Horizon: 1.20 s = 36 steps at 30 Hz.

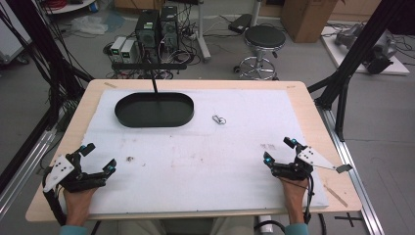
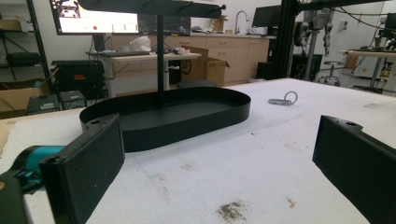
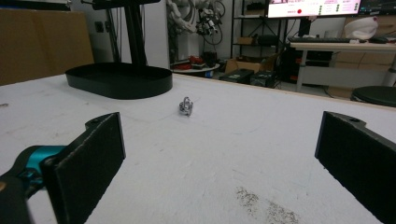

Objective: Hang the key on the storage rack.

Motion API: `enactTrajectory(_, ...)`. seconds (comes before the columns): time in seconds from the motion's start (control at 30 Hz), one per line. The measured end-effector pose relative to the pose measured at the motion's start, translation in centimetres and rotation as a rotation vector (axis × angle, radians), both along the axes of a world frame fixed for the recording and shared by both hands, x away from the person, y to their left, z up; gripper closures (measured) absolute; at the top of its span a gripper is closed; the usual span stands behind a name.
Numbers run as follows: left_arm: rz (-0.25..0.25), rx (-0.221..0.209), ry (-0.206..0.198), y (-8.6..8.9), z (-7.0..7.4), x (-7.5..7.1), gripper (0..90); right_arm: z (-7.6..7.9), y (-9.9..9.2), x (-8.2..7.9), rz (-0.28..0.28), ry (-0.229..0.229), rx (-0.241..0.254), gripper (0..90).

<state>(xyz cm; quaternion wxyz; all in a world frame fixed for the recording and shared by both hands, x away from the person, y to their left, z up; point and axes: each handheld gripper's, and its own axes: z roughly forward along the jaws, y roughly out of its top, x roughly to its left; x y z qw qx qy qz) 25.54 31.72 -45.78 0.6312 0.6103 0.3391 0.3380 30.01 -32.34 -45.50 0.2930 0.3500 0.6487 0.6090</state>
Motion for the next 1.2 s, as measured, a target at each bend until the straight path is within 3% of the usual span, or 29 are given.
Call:
enactTrajectory(0.43, 0.001, 0.004, -0.008, 0.0, 0.0, -0.1, 2.6, 0.0, 0.1, 0.0, -0.003, -0.015, -0.018, 0.8)
enactTrajectory(0.7, 0.002, 0.008, -0.013, -0.1, 0.0, -0.1, 2.6, 0.1, 0.0, 0.3, -0.014, 0.016, -0.005, 0.8)
enactTrajectory(0.73, 0.002, 0.008, -0.014, -0.1, 0.0, -0.1, 2.6, 0.4, 0.1, 0.5, 0.000, 0.039, -0.002, 0.8)
enactTrajectory(0.83, 0.002, 0.006, -0.012, -0.1, 0.0, -0.1, 2.6, 0.9, 0.2, 0.6, 0.010, 0.040, -0.005, 0.8)
enactTrajectory(0.9, 0.002, 0.006, -0.011, -0.1, 0.0, -0.1, 2.6, 1.8, 0.4, 0.8, 0.014, 0.033, -0.017, 0.8)
enactTrajectory(0.97, 0.004, 0.002, -0.010, -0.1, 0.0, -0.1, 2.6, 3.4, 0.8, 1.7, 0.047, 0.055, -0.049, 0.8)
enactTrajectory(1.03, 0.004, 0.002, -0.010, -0.1, 0.0, -0.1, 2.6, 3.8, 0.9, 2.0, 0.062, 0.058, -0.059, 0.8)
enactTrajectory(1.07, 0.003, 0.004, -0.010, -0.1, 0.0, -0.1, 2.6, 5.0, 1.2, 2.9, 0.085, 0.083, -0.086, 0.8)
enactTrajectory(1.2, 0.003, 0.010, -0.012, -0.1, 0.0, -0.1, 2.6, 6.4, 1.6, 4.0, 0.108, 0.109, -0.105, 0.9)
